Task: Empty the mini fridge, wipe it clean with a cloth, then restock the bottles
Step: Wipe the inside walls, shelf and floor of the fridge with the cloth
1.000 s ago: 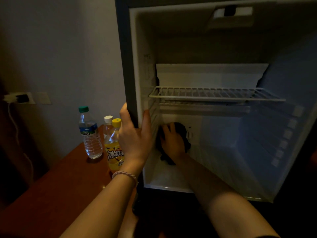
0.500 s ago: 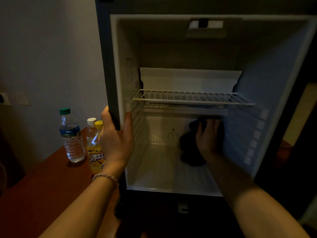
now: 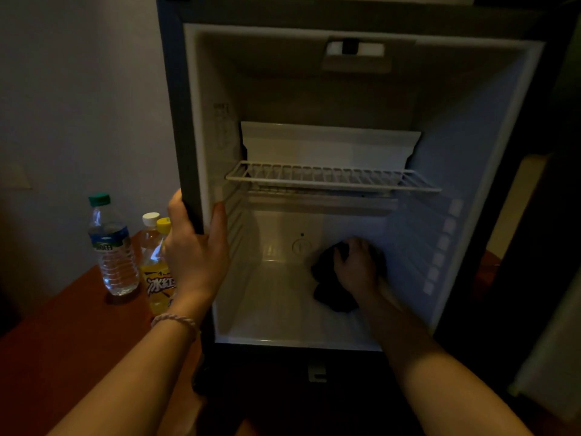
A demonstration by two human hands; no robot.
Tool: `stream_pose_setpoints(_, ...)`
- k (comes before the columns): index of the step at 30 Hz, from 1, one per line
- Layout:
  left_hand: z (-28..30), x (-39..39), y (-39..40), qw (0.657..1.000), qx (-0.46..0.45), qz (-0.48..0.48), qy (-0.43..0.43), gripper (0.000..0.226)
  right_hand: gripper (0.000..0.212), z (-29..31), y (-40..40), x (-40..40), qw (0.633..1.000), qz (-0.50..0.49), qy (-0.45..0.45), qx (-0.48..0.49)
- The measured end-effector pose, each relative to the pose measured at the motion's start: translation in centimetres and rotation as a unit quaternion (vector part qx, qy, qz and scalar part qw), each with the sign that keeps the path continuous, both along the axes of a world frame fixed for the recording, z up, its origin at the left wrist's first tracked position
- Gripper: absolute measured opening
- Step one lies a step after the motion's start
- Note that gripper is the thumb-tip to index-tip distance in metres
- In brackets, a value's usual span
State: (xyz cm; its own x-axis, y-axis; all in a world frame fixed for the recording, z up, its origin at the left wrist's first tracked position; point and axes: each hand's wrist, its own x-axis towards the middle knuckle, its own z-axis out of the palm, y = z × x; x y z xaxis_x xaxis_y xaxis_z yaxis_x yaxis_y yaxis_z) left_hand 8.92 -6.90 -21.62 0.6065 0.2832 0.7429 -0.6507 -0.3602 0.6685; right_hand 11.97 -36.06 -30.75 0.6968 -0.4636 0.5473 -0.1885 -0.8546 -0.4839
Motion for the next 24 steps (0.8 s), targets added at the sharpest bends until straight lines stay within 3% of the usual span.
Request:
stream_pose_setpoints(5, -0.3, -0.4, -0.3, 0.999, -0.030, -0.026, 0.027, 0.048, 0.025, -0.4, 1.9, -2.1, 0.992, 0.122, 0.019, -0.029)
stream_pose_setpoints(10, -4.2, -1.9, -1.3, 0.994, -0.057, -0.014, 0.092, 0.051, 0.034, -0.6, 1.3, -5.2, 0.989, 0.138, 0.033, -0.040)
stream_pose_setpoints(13, -7.2, -3.9, -2.9, 0.986, 0.009, 0.027, 0.165, 0.089, 0.049, -0.1, 1.3, -7.2, 0.989, 0.078, 0.093, -0.086)
stream_pose_setpoints(15, -8.9, -5.9, -4.2, 0.973, 0.100, 0.049, 0.200, 0.107, 0.054, 0.0, 1.0, -8.3, 0.983, 0.038, 0.149, -0.098)
stream_pose_setpoints(19, -11.5, -7.5, -6.2, 0.943, 0.299, 0.084, 0.122, 0.099, 0.062, -0.1, 0.2, -10.3, 0.984, 0.052, 0.146, -0.086)
stream_pose_setpoints(22, -10.1, -7.0, -7.8, 0.928, 0.336, 0.111, 0.120, 0.080, 0.064, -0.1, -0.6, -11.8, 0.983, 0.060, 0.154, -0.085)
stream_pose_setpoints(24, -9.5, -5.9, -8.7, 0.915, 0.358, 0.093, 0.163, 0.081, 0.062, 0.4, -0.5, -13.4, 0.984, 0.066, 0.141, -0.087)
